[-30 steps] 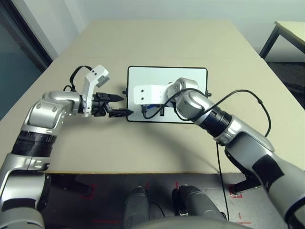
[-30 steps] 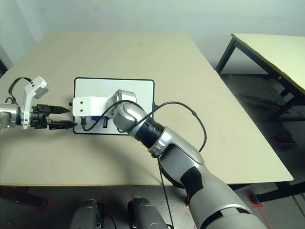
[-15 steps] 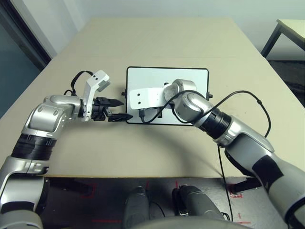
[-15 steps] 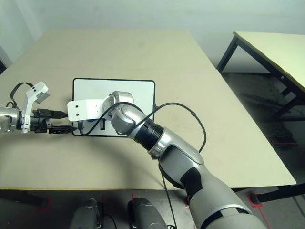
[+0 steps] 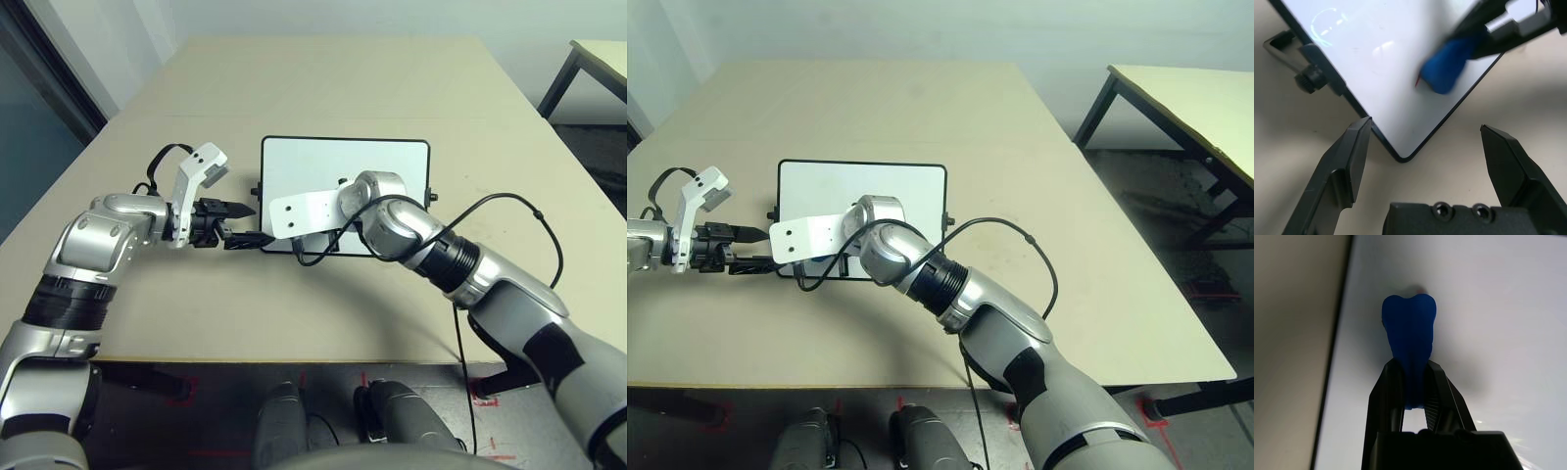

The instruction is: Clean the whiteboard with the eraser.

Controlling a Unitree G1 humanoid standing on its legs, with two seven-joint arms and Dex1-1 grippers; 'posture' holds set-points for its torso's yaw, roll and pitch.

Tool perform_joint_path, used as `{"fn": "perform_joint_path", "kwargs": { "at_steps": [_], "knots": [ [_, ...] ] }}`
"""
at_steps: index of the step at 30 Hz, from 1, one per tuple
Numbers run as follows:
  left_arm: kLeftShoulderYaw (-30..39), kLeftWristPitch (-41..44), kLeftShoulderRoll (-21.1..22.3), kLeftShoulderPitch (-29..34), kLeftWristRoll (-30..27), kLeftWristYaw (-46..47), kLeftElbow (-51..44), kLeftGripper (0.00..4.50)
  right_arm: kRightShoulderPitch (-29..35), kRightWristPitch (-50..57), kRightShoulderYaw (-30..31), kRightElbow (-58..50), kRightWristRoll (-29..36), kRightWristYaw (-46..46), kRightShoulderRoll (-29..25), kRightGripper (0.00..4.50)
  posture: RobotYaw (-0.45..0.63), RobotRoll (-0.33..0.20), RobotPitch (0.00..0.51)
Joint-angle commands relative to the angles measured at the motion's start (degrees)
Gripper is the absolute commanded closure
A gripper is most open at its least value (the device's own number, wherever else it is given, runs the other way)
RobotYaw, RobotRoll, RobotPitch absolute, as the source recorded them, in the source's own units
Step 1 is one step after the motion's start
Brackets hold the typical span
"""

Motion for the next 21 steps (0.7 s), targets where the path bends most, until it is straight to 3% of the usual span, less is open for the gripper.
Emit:
{"fn": "perform_joint_path", "kwargs": {
  "at_steps": [1, 9, 14, 19, 21],
  "knots": [
    [0.0, 0.4, 0.3, -0.2, 0.1, 0.0, -0.3, 0.0, -1.3, -0.2, -1.2, 1.7, -0.8, -1.0, 0.0, 3.95, -0.06, 0.0, 0.083],
    [-0.4, 0.1, 0.0, -1.1, 0.5, -0.2, 0.5, 0.0, 3.2, 3.2, 3.9, -6.6, -2.8, 6.3, -4.6, 3.95, -0.06, 0.0, 0.074],
    [-0.5, 0.0, 0.1, -1.3, 0.5, -0.4, 0.6, 0.0, 0.7, 1.6, 1.0, -1.4, -2.3, 2.8, -1.9, 3.95, -0.06, 0.0, 0.075],
    [-0.6, -0.2, 0.1, -1.4, 0.6, -0.5, 0.7, 0.0, 3.0, 1.7, 2.9, -3.4, -3.0, 4.8, -3.1, 3.95, -0.06, 0.0, 0.077],
    [-0.5, -0.2, 0.1, -1.3, 0.6, -0.5, 0.7, 0.0, 2.2, 1.1, 0.7, -1.9, -2.4, 1.8, -0.9, 3.95, -0.06, 0.0, 0.077]
  ]
}}
